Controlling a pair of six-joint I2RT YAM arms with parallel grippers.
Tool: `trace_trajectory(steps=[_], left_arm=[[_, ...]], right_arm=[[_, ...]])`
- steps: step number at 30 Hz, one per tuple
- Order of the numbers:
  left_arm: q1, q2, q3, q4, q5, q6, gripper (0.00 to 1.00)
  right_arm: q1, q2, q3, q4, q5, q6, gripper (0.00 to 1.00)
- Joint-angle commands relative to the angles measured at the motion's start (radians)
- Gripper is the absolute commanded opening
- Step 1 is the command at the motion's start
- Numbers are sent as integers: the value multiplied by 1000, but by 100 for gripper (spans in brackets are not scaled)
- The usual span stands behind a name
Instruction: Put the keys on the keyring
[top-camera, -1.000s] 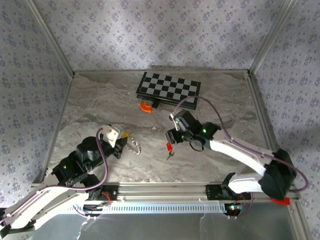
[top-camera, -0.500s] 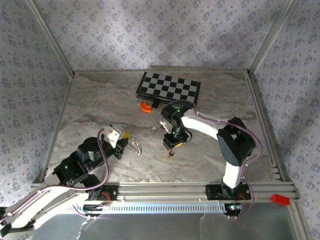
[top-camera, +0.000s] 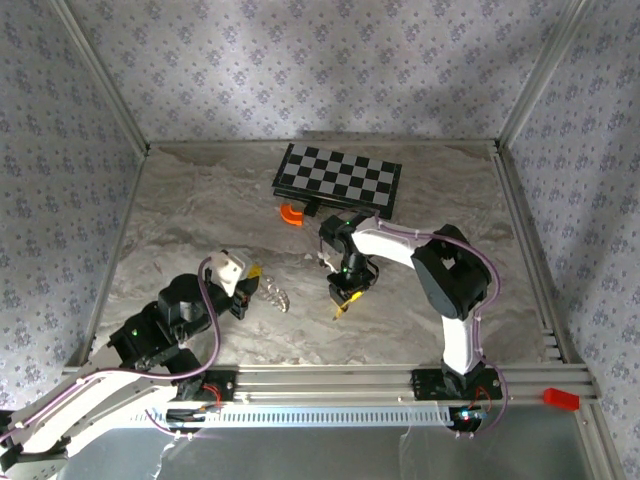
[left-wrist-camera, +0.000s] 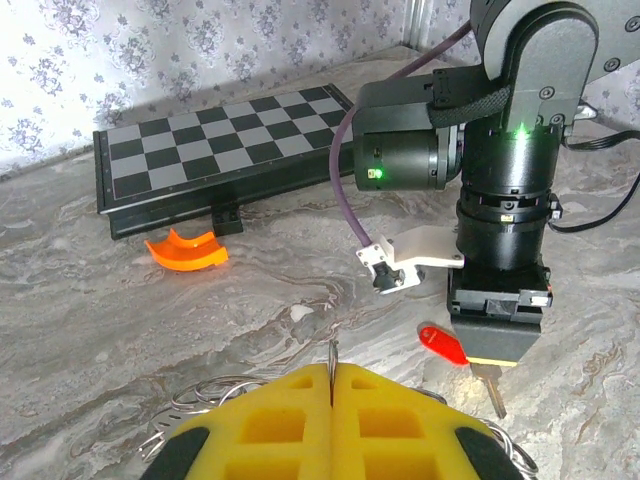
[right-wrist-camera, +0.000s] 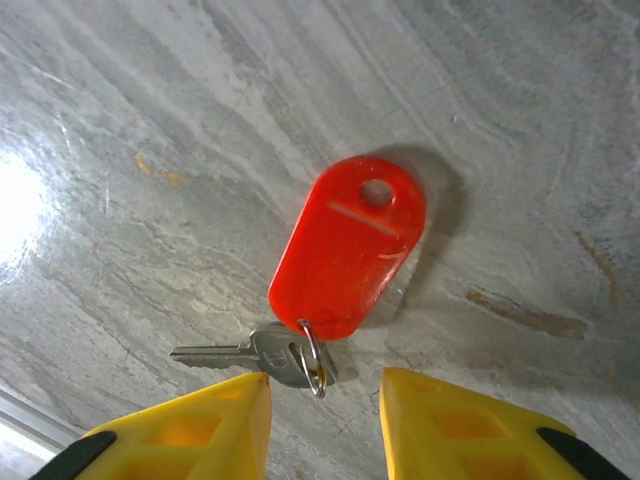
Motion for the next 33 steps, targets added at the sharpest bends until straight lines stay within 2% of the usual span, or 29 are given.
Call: trace_trajectory(steps=[1,8,24,29,33], left_arm=[[-8,-11,6,52,10,1,0],[-8,-14,3,53,6,1,0],[-8,-17,-1,58,6,-2,0],[-8,-16,-2,60,15,-5,0],[-8,-14,-1,65,19,-5,0]], right_arm=[[-5,22,31,-8,-14,-13,32],[-6,37,35,12,-26,-11,25],[-2,-2,12,26,3,5,5],[11,-83,-61,84,72,61,2],[33,-195,-212,219,142,155,0]])
